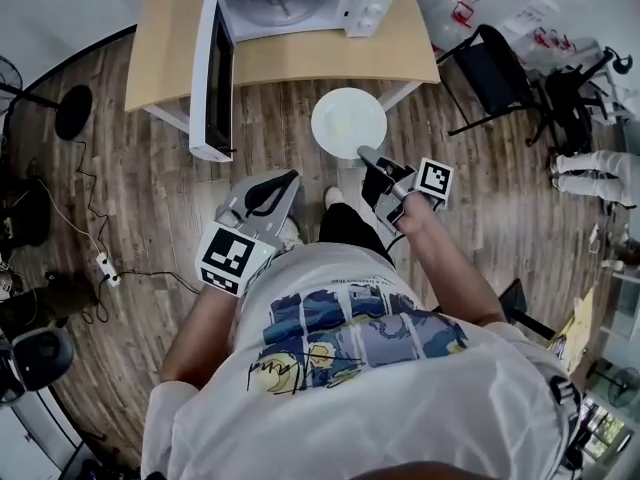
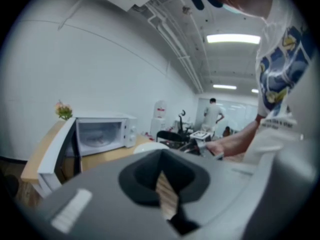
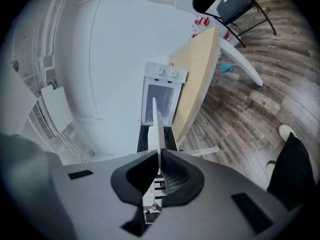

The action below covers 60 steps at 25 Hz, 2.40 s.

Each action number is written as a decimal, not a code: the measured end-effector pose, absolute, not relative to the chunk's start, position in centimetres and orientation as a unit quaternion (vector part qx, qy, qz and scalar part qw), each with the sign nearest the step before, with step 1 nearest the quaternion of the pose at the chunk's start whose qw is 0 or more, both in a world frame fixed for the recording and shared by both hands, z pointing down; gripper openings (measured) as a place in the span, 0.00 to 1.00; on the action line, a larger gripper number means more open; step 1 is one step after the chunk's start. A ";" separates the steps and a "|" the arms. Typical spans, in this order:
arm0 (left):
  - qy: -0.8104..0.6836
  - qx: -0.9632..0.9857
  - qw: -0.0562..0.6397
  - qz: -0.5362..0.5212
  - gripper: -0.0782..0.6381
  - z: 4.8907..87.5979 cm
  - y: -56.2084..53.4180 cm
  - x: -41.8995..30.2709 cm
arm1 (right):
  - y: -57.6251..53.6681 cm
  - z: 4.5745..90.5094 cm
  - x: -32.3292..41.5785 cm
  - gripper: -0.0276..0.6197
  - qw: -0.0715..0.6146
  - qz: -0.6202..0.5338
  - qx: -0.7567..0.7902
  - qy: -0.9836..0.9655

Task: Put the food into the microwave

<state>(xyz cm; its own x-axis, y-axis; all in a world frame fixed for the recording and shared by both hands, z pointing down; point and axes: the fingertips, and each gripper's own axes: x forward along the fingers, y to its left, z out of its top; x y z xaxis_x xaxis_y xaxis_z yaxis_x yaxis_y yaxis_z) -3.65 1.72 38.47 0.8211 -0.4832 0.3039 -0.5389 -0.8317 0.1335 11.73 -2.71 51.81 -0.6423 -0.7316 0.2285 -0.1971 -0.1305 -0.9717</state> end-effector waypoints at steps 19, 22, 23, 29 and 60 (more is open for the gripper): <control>-0.427 0.882 0.115 0.162 0.12 36.9 -16.4 -5.4 | -29.9 57.5 6.3 0.07 0.171 -0.691 -0.297 0.636; -0.447 0.870 0.122 0.168 0.12 37.1 -17.7 -5.8 | -31.9 58.7 5.3 0.07 0.164 -0.696 -0.289 0.636; -0.455 0.865 0.125 0.169 0.12 37.1 -18.0 -6.1 | -32.5 59.0 5.0 0.07 0.163 -0.698 -0.287 0.635; -0.496 0.839 0.143 0.173 0.12 37.6 -18.8 -7.8 | -35.8 60.4 3.9 0.07 0.170 -0.712 -0.286 0.618; -0.523 0.818 0.157 0.181 0.12 37.9 -20.2 -8.1 | -41.6 61.8 3.3 0.12 0.214 -0.728 -0.303 0.577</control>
<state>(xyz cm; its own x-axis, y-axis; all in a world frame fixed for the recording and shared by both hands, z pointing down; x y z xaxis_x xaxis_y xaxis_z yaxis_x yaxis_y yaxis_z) -8.09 -20.17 37.87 0.3872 -0.7991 0.4600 -0.9125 -0.4034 0.0673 3.27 -41.63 61.83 -0.7249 -0.6608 0.1945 -0.0385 -0.2431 -0.9692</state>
